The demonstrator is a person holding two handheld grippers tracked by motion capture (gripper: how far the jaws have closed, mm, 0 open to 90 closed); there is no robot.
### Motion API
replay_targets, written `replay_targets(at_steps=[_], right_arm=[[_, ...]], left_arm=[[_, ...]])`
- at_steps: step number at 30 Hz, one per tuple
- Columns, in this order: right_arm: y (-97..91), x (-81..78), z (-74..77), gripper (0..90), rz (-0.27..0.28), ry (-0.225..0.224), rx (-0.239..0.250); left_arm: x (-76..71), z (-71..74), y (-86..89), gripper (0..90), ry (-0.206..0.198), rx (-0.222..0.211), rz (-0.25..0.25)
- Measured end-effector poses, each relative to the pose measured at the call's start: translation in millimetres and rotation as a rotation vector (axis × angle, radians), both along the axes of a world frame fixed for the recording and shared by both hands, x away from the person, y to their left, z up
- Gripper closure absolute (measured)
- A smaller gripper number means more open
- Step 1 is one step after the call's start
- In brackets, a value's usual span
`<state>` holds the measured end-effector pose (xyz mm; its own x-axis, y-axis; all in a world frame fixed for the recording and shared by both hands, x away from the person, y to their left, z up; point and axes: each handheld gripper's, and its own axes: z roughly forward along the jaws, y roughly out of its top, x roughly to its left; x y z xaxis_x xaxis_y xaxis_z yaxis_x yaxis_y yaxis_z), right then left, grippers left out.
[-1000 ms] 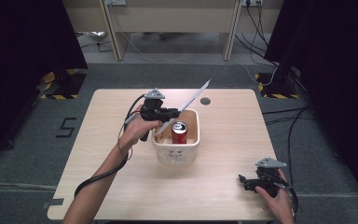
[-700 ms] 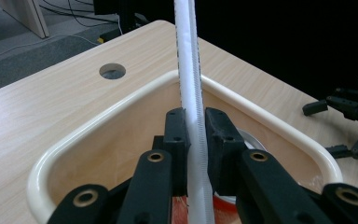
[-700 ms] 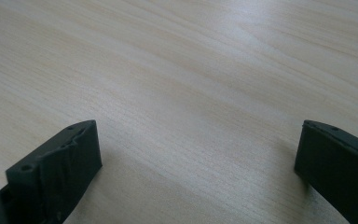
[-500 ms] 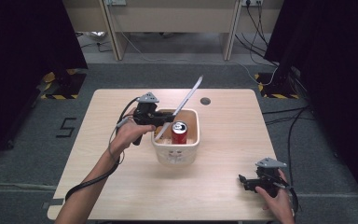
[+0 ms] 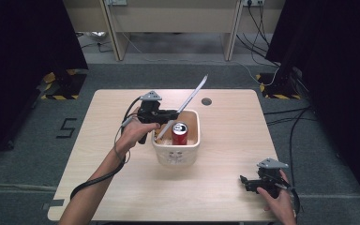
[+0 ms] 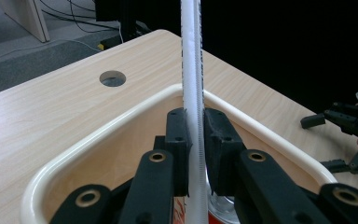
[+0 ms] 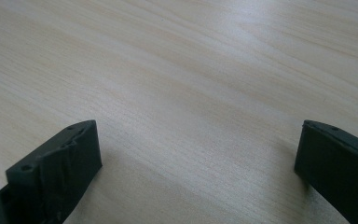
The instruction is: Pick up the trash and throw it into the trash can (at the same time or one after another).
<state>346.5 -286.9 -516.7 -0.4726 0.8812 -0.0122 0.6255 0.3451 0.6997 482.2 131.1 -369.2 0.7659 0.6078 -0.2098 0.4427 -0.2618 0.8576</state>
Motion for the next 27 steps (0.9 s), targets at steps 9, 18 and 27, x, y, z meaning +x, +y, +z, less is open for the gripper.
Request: replay_targets(at_steps=[9, 18, 27], right_arm=[[-0.1, 0.1, -0.1, 0.4, 0.000, 0.000, 0.000], [0.0, -0.1, 0.1, 0.4, 0.000, 0.002, 0.000], [0.0, -0.1, 0.1, 0.4, 0.000, 0.002, 0.000]], left_arm=[[0.7, -10.4, 3.5, 79.9, 0.033, -0.012, 0.002], [0.8, -16.6, 9.6, 78.0, 0.049, -0.002, 0.014], [2.1, -19.0, 10.0, 70.9, 0.059, 0.037, 0.012]])
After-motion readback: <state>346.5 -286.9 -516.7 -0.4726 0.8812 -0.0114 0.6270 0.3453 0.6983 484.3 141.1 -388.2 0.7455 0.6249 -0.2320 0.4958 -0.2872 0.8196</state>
